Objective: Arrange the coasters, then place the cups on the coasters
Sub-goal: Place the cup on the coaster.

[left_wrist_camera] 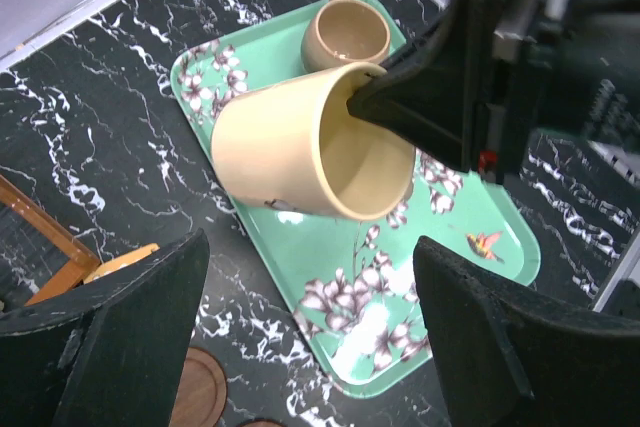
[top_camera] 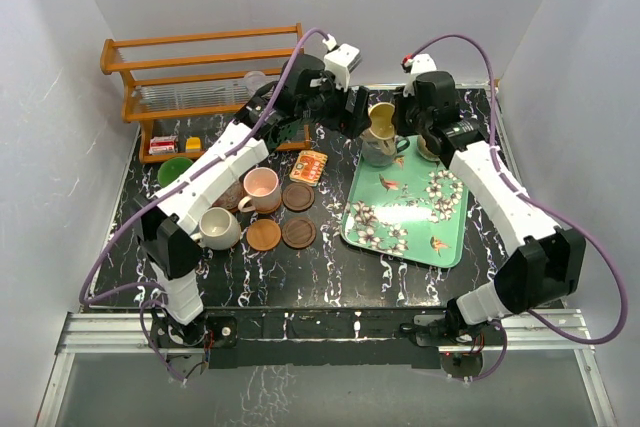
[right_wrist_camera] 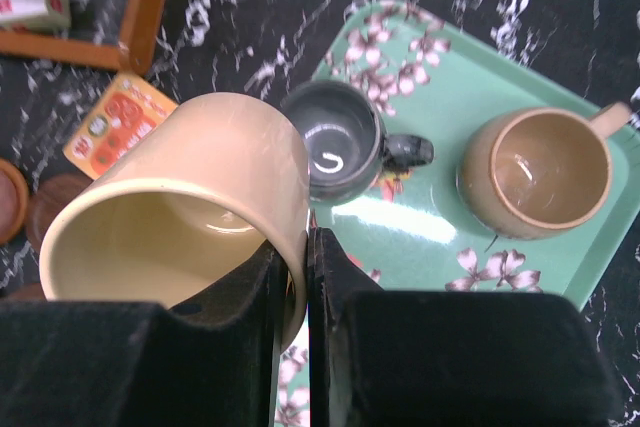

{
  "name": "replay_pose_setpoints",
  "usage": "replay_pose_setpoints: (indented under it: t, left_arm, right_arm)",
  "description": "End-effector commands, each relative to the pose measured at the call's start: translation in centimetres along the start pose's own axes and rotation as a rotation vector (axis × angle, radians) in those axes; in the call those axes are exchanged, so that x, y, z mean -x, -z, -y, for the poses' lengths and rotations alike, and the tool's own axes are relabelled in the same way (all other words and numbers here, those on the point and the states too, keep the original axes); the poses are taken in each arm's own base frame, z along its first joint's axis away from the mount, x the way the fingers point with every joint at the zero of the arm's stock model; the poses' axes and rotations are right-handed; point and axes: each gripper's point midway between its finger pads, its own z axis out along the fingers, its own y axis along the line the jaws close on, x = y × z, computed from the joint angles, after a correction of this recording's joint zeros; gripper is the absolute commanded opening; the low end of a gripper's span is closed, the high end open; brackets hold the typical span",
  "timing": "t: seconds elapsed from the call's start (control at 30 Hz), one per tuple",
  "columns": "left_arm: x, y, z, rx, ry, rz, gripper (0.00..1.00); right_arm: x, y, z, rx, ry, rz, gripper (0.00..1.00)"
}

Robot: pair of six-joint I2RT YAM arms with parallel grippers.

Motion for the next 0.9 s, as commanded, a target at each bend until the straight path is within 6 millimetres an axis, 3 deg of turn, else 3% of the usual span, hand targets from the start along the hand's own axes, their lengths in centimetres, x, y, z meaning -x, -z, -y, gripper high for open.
replay_pose_setpoints:
  t: [0.0, 0.33, 0.6, 0.87]
  left_arm:
    - [2.9, -0.4, 0.1, 0.021, 0.069, 0.081, 0.8]
    - [3.6, -4.7, -1.4, 0.088, 0.046, 0.113, 0.68]
    - [3.3, -6.3, -1.6, 0.129, -0.008, 0.104, 0.56]
    - [2.3, -7.7, -1.7, 0.144, -0.063, 0.076, 0.34]
  right_arm:
    - [9.8, 4.1, 0.7, -0.111, -0.144, 0.37, 0.0]
    - [9.7, 4.5, 0.4, -0.205, -0.246, 0.417, 0.0]
    - [9.2, 4.6, -0.5, -0.21, -0.282, 0.431, 0.0]
    - [8.5, 4.0, -2.2, -0.147, -0.305, 0.409, 0.0]
